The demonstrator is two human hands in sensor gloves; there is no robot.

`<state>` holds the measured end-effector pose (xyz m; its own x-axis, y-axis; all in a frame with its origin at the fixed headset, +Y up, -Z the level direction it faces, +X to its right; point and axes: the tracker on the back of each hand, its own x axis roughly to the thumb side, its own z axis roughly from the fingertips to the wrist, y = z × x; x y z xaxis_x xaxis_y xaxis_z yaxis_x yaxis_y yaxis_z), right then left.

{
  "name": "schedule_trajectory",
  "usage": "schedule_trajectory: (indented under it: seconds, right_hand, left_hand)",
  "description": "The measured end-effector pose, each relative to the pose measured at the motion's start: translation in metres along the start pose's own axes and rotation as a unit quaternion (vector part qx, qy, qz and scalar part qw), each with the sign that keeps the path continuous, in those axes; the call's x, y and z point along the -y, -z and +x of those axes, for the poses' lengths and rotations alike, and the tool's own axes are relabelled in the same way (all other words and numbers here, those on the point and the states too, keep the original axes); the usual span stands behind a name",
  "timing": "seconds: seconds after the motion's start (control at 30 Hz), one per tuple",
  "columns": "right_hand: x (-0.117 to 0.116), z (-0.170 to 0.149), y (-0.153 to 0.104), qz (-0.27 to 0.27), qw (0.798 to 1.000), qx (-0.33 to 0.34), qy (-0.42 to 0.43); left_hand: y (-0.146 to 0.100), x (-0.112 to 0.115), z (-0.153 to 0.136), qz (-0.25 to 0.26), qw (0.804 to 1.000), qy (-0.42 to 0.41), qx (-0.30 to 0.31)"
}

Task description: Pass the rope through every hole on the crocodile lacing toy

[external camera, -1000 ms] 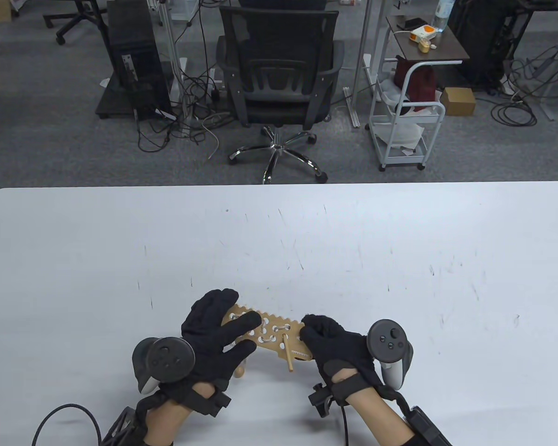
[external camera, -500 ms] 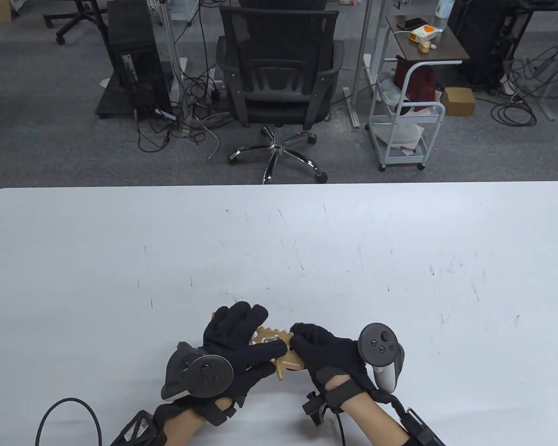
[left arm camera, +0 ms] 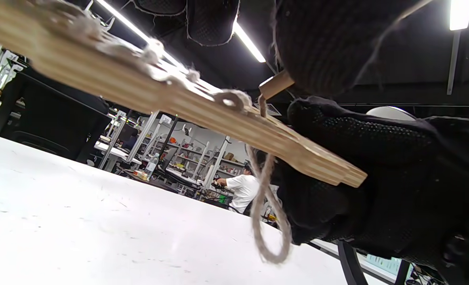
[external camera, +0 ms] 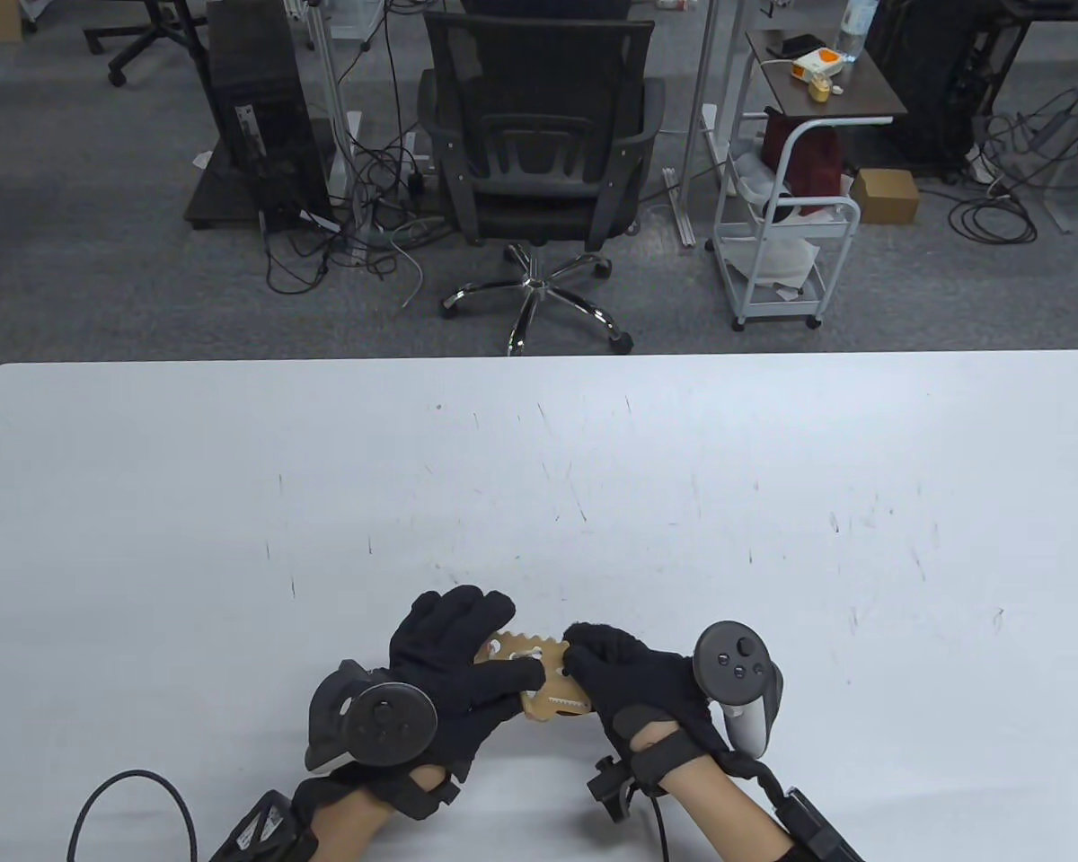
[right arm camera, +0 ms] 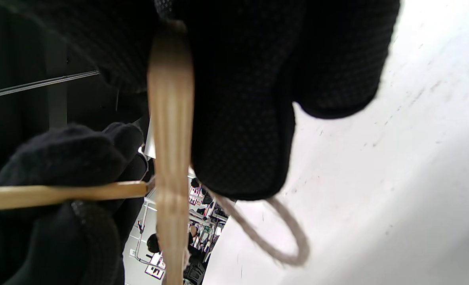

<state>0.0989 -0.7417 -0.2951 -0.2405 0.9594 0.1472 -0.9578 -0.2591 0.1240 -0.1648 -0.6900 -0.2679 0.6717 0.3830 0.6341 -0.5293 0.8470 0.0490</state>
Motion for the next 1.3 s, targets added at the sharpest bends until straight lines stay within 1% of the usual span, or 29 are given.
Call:
schedule_trajectory:
  seconds: [0.23, 0.67, 1.3]
  right_hand:
    - [0.006, -0.001, 0.003, -0.009, 1.0, -0.007, 0.004]
    - [0.02, -0.006, 0.007, -0.029, 0.999, -0.024, 0.014]
    - [0.042, -0.019, 0.015, -0.066, 0.996, -0.054, 0.019]
  left_hand:
    - [0.0, -0.005, -0.008, 0.01, 1.0, 0.001, -0.015]
    - [-0.003, -0.02, -0.032, 0.049, 0.997, -0.003, -0.06]
    - [-0.011, -0.042, -0.066, 0.103, 0.987, -0.007, -0.124]
